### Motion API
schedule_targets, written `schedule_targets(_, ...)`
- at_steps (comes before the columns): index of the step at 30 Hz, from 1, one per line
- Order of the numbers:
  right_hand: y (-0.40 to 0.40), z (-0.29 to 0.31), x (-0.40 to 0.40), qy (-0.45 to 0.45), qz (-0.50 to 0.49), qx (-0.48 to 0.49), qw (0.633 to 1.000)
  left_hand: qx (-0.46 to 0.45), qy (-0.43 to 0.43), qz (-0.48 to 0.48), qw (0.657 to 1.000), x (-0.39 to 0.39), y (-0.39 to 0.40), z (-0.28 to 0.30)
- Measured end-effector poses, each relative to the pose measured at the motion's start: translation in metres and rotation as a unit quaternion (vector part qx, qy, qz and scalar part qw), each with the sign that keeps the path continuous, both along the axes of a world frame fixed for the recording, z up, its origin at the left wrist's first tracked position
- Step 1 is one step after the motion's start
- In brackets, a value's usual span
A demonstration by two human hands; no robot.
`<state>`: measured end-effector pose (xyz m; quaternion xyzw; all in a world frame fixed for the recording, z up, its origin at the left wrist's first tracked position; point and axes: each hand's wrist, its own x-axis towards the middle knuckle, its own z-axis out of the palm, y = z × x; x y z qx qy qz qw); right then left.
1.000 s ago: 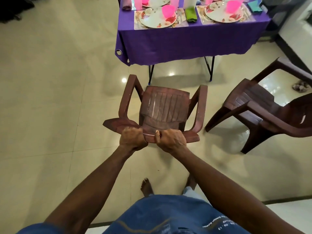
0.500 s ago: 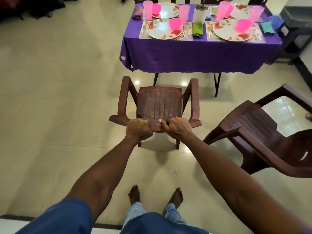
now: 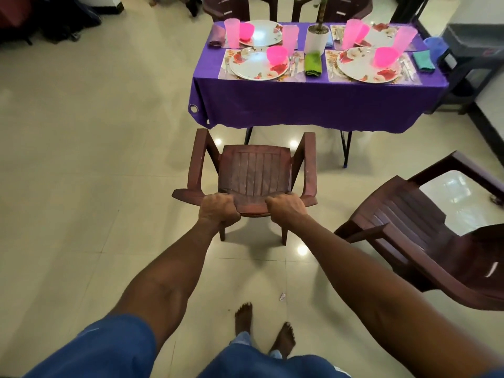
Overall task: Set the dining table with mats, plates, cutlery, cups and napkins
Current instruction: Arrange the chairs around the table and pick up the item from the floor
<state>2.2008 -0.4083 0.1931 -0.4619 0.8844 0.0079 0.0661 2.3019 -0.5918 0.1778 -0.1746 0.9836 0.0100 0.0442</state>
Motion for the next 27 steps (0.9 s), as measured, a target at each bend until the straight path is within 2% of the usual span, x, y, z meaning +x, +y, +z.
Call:
schedule_targets(7,-0.018,-0.007,-0.016,0.032,-0.017,0.015,0.999,0.013,-0.005,-0.002,1.0,-0.02,-0.018,-0.003)
schedule_targets(17,-0.021,0.004,-0.012,0.029,-0.052,0.063,0.996,0.0,-0.021,-0.009,1.0,-0.025,-0.009,0.005)
schedule_targets(20,-0.015,-0.001,-0.006,0.017,-0.068,0.035,0.997,0.03,0.045,-0.031,0.998,-0.016,-0.006,-0.001)
schedule_targets(24,0.007,-0.013,0.006,0.017,-0.042,-0.063,0.997,0.064,0.213,-0.117,0.968,0.002,0.02,-0.017)
schedule_targets(27,0.044,-0.022,0.015,0.026,-0.087,-0.14,0.986,0.093,0.259,-0.095,0.957,0.0,0.07,-0.028)
